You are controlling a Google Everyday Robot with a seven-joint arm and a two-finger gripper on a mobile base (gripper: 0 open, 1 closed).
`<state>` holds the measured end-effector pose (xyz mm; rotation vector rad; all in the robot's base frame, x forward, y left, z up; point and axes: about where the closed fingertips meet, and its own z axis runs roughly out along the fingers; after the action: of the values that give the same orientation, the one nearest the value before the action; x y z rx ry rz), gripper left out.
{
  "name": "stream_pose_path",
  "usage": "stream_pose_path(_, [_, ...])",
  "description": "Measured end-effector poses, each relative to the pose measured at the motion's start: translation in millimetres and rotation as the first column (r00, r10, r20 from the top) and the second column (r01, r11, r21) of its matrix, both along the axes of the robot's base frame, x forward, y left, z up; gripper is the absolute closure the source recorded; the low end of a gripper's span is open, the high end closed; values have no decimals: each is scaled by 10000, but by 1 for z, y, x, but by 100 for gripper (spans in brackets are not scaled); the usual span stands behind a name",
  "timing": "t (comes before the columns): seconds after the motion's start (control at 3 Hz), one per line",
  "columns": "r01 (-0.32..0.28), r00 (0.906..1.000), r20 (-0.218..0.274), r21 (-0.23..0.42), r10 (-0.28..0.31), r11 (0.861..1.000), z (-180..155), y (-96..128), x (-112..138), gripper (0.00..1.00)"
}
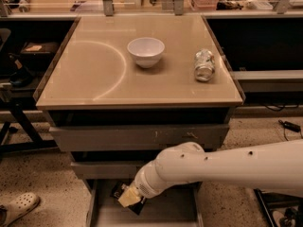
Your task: Place rxbar chocolate into bottom drawer
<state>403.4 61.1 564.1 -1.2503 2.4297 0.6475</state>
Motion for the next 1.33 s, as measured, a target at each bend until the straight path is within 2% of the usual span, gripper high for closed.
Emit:
stream_pose_path(0.33, [1109,9913,-738,191,-1092,9936,-75,-17,-4,100])
stream_pose_path(0.67, [1424,9885,-591,520,-1393,9884,-81,-13,5,100])
stream_pose_path(1.0, [1416,9886,-580,513,-1386,9886,-80,-13,5,100])
stream_pose_path(1.33, [1896,9793,-834,598,-1843,9800,-116,-19,5,100])
